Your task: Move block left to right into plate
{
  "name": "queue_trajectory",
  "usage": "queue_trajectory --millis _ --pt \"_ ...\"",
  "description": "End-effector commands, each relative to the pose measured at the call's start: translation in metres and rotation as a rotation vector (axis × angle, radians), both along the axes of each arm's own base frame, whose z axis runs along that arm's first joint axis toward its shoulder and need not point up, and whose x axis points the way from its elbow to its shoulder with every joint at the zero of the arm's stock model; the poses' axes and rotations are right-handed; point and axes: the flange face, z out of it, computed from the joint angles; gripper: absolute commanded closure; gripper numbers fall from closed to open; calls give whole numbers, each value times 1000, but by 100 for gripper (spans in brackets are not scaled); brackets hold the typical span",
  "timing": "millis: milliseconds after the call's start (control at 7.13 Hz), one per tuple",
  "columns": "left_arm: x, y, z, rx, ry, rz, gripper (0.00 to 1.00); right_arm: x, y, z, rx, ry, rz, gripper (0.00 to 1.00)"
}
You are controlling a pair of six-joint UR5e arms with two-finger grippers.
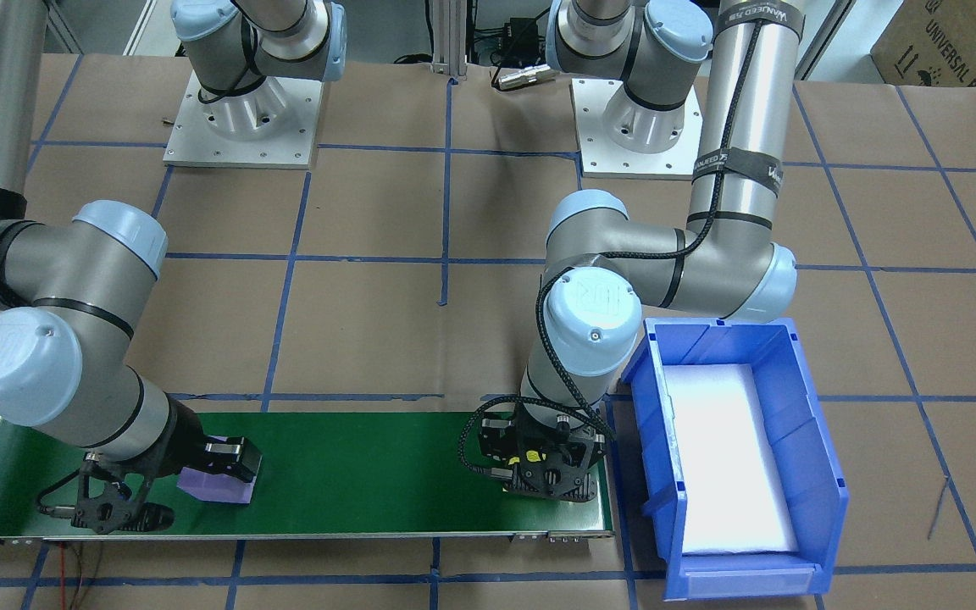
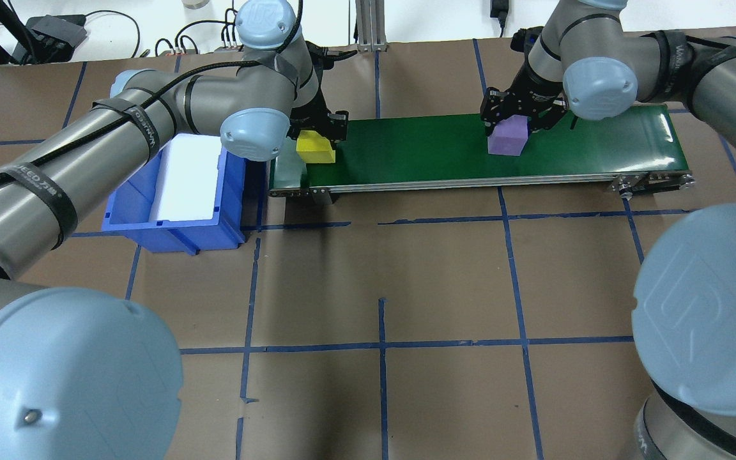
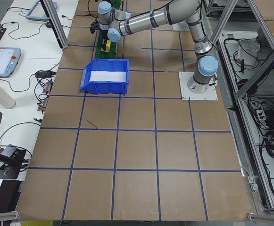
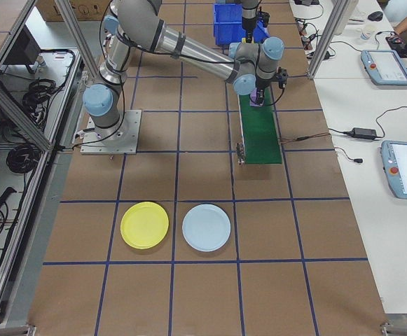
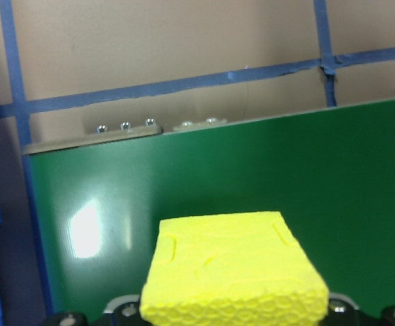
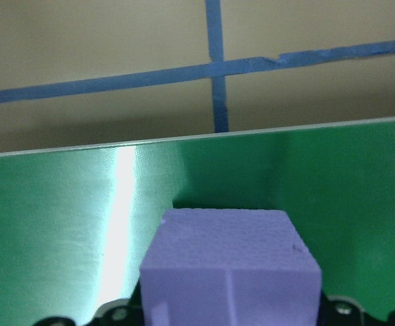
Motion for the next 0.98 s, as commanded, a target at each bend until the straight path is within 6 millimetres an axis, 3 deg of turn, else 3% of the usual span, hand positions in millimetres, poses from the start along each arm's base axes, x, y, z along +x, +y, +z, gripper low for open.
queue_trajectory --millis 0,140,280,421,561,701,841 --pt "-2 2 21 -30 19 10 0 -10 -4 15 -34 54 55 76" --pt "-1 9 52 -72 28 9 0 -34 -12 35 -78 96 138 75" --pt "0 29 98 -88 53 2 0 -83 -3 64 -113 135 187 74" --pt "4 59 159 -99 85 -4 0 -124 16 86 -111 190 238 73" --pt "10 91 206 -93 83 -8 0 -173 42 111 -97 274 276 71" --pt "18 118 240 -73 75 -2 0 -218 59 122 -59 310 296 71" --pt "23 135 251 -64 78 -6 0 -263 71 120 -31 326 317 72"
